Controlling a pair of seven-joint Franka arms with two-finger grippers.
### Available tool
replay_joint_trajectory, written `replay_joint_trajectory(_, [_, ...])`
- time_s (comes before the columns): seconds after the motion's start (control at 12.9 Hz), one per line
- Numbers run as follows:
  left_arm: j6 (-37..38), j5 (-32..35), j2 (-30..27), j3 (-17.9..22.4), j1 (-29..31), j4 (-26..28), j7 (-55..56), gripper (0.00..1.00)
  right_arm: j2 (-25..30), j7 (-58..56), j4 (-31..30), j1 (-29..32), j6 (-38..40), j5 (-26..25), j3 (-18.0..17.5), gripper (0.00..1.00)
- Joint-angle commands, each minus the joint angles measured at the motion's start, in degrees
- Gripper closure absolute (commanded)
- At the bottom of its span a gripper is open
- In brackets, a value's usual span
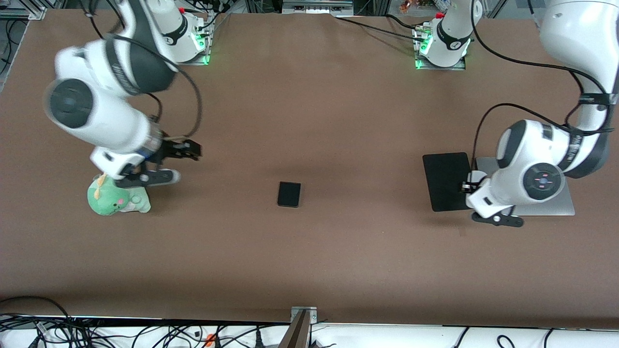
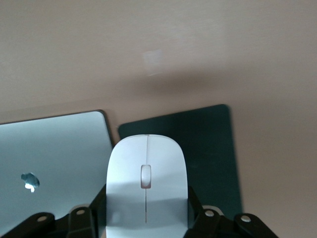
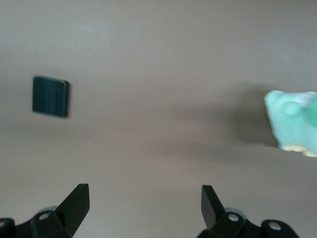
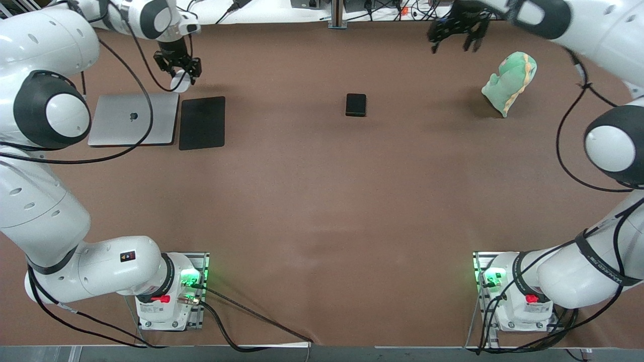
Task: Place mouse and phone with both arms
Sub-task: 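Carry the mouse to the mousepad while the right gripper reaches the phone, then set the mouse on the mousepad while the right gripper grasps the phone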
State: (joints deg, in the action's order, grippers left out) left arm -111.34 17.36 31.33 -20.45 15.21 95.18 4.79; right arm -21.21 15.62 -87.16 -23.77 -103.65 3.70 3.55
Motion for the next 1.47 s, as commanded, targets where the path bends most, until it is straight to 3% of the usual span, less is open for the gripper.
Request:
replay_joint_trajectory(0.0, [-7.1,-1.0,-2.1,-1.0,0.9,8.1,-0.5,0.76,-5.8,10.5,1.1,-5.6,-7.0,0.2,0.4,0.0])
replay_joint_trajectory(0.23, [-18.3,-1.0,-5.1,-1.0,3.2,19.1,-0.5,0.76,-13.2,19.2,1.8,-10.0,-16.3,0.1,0.4,0.0])
replay_joint_trajectory(0.46, [-27.2,-0.8,-5.8,-0.9,5.0,25.3,-0.6,0.75,-19.9,21.5,1.9,-12.9,-28.8,0.1,0.5,0.0])
replay_joint_trajectory(0.77, [-30.3,-0.2,-4.8,-0.8,5.4,26.1,-0.7,0.75,-27.3,30.1,6.1,-16.3,-32.7,-0.8,0.8,0.0])
replay_joint_trajectory(1.01, [-31.3,-0.1,-3.7,-0.8,6.6,26.2,-1.0,0.68,-29.9,33.0,7.3,-16.8,-33.6,-1.3,0.9,0.0])
replay_joint_trajectory(1.08, [-31.3,-0.1,-3.6,-0.8,6.6,26.2,-1.0,0.52,-30.6,34.1,7.8,-16.8,-34.4,-1.3,0.9,0.0])
replay_joint_trajectory(1.16, [-31.2,-0.1,-3.8,-0.9,6.6,26.1,-1.0,0.22,-31.3,34.6,8.5,-17.0,-34.4,-1.4,0.9,0.0])
replay_joint_trajectory(1.24, [-31.0,-0.1,-3.9,-0.9,6.6,25.9,-1.2,0.0,-31.9,34.8,8.8,-17.4,-34.4,-1.4,0.9,0.0])
replay_joint_trajectory(1.39, [-30.3,-0.1,-4.3,-1.0,6.5,25.5,-1.1,0.0,-32.1,34.8,8.8,-17.6,-34.5,-1.4,1.0,0.02])
